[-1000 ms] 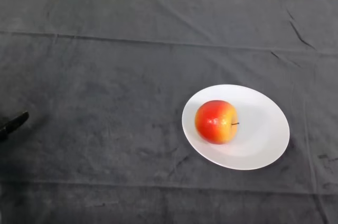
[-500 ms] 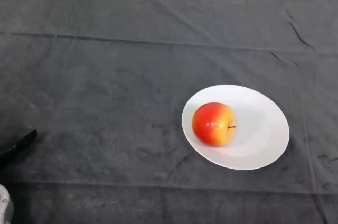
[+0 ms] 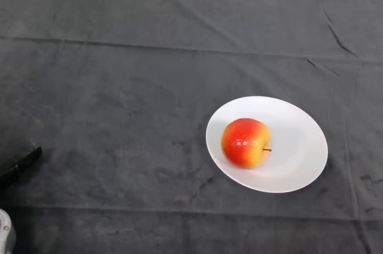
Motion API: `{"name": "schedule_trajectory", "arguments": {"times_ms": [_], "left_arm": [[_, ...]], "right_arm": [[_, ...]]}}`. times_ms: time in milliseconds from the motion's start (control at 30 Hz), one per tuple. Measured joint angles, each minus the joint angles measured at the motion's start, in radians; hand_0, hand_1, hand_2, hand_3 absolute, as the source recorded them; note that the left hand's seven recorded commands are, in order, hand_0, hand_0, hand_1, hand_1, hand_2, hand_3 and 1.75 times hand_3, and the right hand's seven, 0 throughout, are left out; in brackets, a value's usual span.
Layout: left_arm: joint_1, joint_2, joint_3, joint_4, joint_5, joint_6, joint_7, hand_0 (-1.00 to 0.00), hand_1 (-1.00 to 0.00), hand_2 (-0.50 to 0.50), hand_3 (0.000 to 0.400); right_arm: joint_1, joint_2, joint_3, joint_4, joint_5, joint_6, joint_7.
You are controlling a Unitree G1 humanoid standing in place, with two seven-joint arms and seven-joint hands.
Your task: Move the apple to the plate
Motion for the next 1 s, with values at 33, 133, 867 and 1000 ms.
{"name": "schedule_trajectory", "arguments": {"times_ms": [33,133,867,1000], "left_arm": [[0.0,0.0,0.0,0.0,0.0,0.0,0.0,0.0,0.0,0.0,0.0],[0.0,0.0,0.003,0.0,0.001,-0.001,0.0,0.0,0.0,0.0,0.0],[0.0,0.0,0.038,0.0,0.041,-0.004,0.013,0.0,0.0,0.0,0.0],[0.0,0.0,0.039,0.0,0.042,-0.005,0.013,0.0,0.0,0.0,0.0]], "right_arm": [[0.0,0.0,0.0,0.0,0.0,0.0,0.0],[0.0,0.0,0.0,0.0,0.0,0.0,0.0],[0.0,0.0,-0.0001,-0.001,-0.0005,0.0,0.0001],[0.0,0.0,-0.0001,-0.001,-0.0006,0.0,0.0001]]}}
